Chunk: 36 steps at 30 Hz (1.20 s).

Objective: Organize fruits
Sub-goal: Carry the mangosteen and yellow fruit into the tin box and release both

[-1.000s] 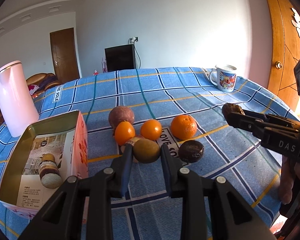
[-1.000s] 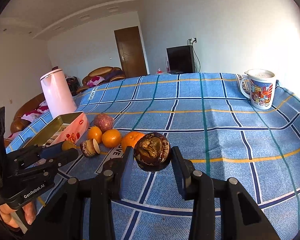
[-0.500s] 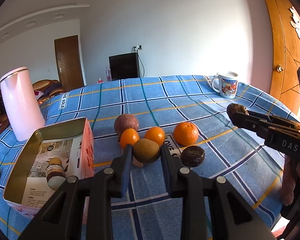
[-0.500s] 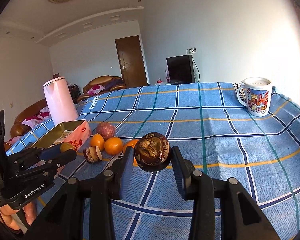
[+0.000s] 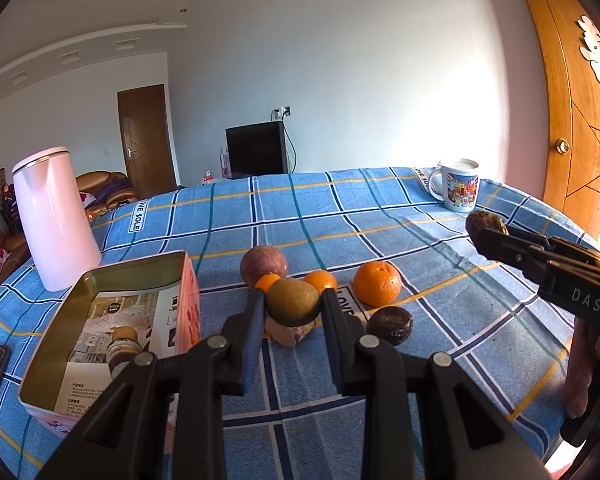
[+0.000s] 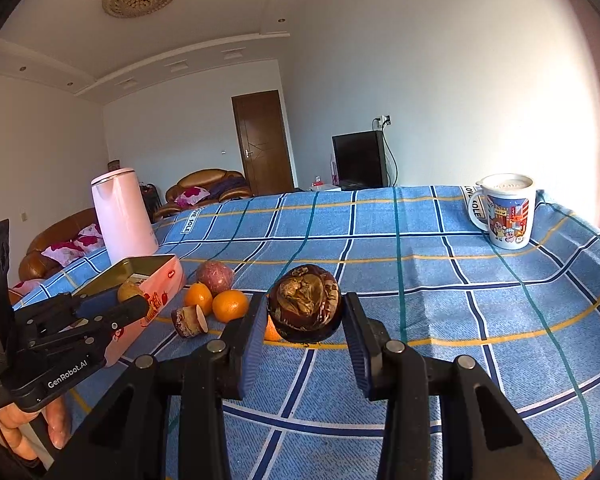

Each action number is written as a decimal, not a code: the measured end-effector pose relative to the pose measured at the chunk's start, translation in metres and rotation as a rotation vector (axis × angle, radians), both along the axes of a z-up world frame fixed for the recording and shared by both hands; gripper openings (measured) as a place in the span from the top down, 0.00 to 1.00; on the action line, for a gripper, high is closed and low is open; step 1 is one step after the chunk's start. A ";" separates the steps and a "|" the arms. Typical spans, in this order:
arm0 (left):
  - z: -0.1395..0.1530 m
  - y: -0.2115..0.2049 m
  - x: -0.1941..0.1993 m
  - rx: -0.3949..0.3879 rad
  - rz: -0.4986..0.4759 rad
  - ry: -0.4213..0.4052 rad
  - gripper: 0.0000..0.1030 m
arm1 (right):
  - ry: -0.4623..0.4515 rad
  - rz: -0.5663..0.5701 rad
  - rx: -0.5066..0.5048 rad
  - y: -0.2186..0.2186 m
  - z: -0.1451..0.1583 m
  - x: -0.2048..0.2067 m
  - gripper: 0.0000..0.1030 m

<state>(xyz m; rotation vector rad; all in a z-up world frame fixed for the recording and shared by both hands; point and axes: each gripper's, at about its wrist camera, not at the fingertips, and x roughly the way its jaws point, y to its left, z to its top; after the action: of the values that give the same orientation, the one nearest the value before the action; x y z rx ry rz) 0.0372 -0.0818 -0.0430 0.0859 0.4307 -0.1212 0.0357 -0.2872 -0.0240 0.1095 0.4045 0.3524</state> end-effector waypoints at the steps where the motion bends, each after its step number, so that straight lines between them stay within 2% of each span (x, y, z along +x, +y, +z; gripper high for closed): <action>1: 0.001 0.000 0.000 0.000 0.001 -0.003 0.71 | -0.005 -0.001 0.000 0.000 0.000 -0.001 0.61; 8: 0.006 0.002 -0.006 0.008 0.016 -0.036 0.71 | -0.057 -0.019 -0.006 0.000 0.004 -0.010 0.61; 12: 0.008 0.006 -0.006 0.012 0.027 -0.040 0.71 | -0.100 -0.052 -0.043 0.005 0.007 -0.018 0.61; 18: 0.010 0.023 -0.006 -0.002 0.059 -0.035 0.71 | -0.101 -0.036 -0.070 0.018 0.014 -0.016 0.61; 27: 0.010 0.054 -0.002 -0.006 0.109 -0.012 0.71 | -0.102 0.071 -0.078 0.061 0.033 -0.007 0.61; 36: 0.016 0.113 0.012 -0.069 0.181 0.028 0.71 | -0.087 0.209 -0.112 0.129 0.048 0.017 0.61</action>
<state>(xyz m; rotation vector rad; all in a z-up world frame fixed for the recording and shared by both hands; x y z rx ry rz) 0.0496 0.0310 -0.0272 -0.0232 0.4597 0.0404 0.0523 -0.1582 0.0236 -0.0575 0.3498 0.5374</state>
